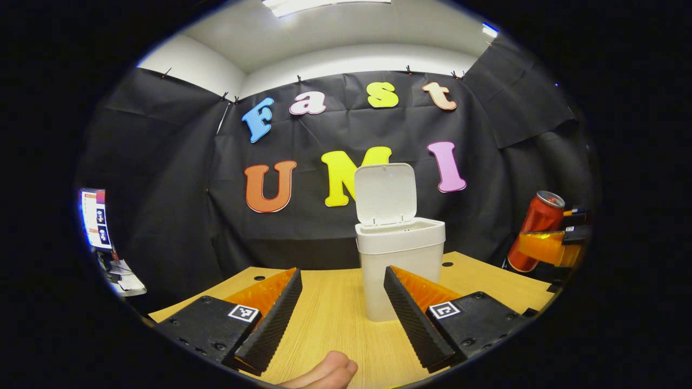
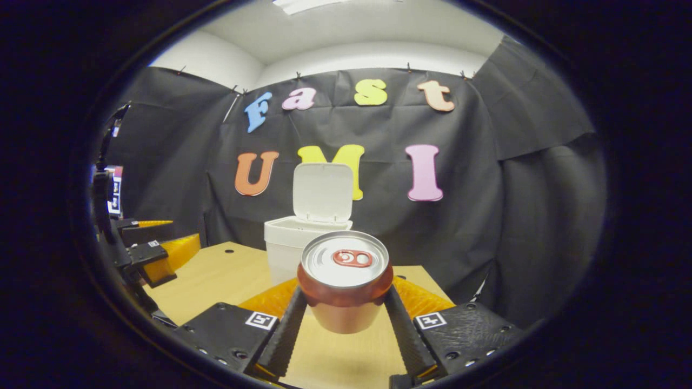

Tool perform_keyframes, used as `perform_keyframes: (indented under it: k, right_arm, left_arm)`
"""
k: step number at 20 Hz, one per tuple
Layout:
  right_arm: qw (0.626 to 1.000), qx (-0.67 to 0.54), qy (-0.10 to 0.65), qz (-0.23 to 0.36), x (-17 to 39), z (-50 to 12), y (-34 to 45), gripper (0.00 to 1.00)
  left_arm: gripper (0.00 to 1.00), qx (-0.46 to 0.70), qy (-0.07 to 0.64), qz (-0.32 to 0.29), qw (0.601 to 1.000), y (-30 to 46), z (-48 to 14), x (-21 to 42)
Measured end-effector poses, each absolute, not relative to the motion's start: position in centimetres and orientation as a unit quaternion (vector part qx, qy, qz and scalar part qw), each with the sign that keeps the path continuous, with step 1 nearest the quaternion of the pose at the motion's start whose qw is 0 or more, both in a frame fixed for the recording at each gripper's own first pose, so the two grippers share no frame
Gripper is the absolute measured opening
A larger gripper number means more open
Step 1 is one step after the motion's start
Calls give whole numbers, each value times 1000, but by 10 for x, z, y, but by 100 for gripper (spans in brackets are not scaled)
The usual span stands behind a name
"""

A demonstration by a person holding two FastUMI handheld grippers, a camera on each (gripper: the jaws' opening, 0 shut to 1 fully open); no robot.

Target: Press the lid of the desktop garbage bin to open it, pick up the crumpled paper on the desktop and throw it into the bin, then pick up the pop can on the desktop and drop it into the bin, and finally close the garbage bin lid.

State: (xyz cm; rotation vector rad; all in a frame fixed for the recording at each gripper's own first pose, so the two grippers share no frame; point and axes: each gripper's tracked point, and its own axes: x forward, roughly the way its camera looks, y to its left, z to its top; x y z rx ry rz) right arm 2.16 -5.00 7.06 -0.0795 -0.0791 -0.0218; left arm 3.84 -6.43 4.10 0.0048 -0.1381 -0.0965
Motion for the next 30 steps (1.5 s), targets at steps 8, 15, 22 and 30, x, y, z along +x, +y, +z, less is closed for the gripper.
perform_keyframes:
  k: [8,15,22,30]
  right_arm:
    - [997,-54,-56,-10,74,159,-21,78]
    - [999,-35,-26,17,152,209,25,77]
    - [999,-37,22,-10,227,211,36,77]
    - [998,-28,59,-23,293,197,48,77]
  left_arm:
    - [98,-16,-43,-69,997,-53,17,41]
    - [99,-26,-26,-74,997,-39,4,45]
    - [99,-38,-20,-61,997,-18,1,50]
    - [99,-23,-28,-71,997,-19,2,45]
